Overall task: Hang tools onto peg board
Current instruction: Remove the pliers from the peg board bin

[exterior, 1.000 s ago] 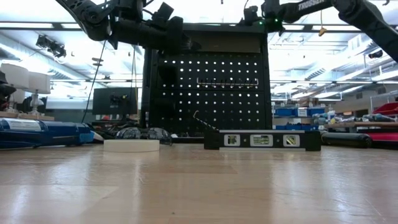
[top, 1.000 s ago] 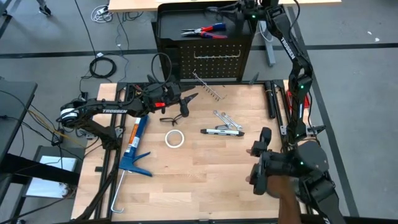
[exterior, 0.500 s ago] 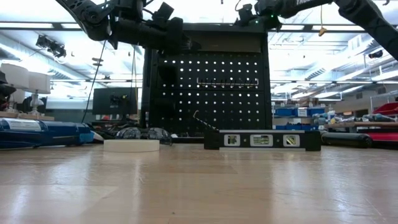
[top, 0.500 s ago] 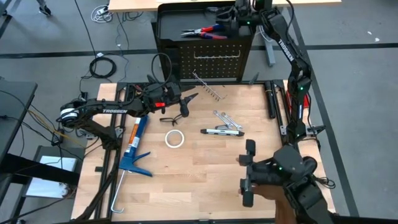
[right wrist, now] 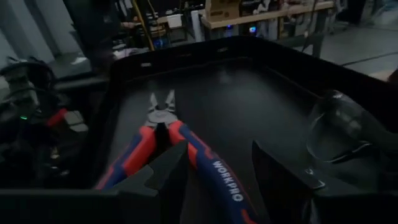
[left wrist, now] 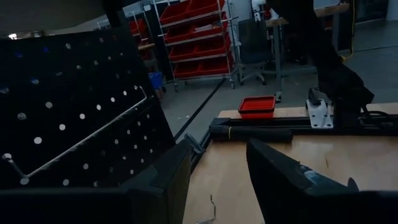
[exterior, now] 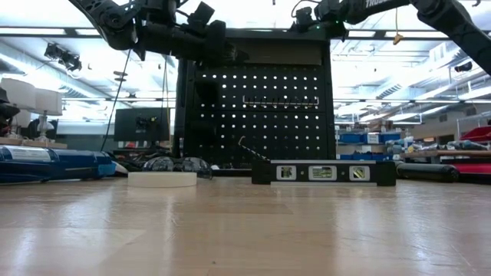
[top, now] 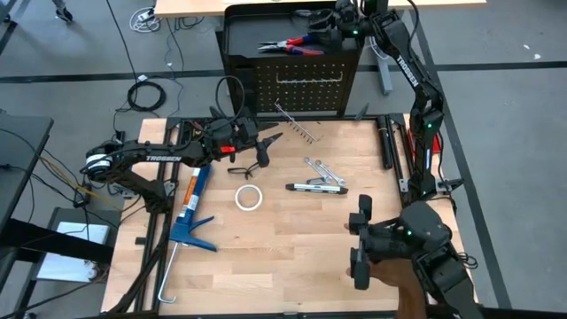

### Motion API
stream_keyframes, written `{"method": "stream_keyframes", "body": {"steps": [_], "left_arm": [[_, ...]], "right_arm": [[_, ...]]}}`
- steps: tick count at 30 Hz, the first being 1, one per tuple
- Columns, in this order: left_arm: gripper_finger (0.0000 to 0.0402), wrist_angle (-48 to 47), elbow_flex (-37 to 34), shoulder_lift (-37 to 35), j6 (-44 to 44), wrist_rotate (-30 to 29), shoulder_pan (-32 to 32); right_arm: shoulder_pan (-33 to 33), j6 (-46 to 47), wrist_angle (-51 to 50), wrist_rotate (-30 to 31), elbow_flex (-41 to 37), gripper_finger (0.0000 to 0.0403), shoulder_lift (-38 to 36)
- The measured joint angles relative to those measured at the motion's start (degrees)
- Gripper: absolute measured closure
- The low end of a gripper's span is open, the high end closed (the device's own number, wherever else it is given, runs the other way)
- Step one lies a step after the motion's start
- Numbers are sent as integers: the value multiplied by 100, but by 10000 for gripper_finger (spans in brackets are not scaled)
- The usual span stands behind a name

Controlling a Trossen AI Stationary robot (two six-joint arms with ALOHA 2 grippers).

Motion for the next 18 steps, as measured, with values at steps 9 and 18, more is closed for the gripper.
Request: {"method": "stream_keyframes", "body": {"steps": [9,18], "left_arm": [[241,1,0,0,3,4,0],[241,-102,0,0,-6,219,0]], "right_arm": [[0,169,-242,234,2,215,-4],[-44,549,-319,226,4,235,0]]}}
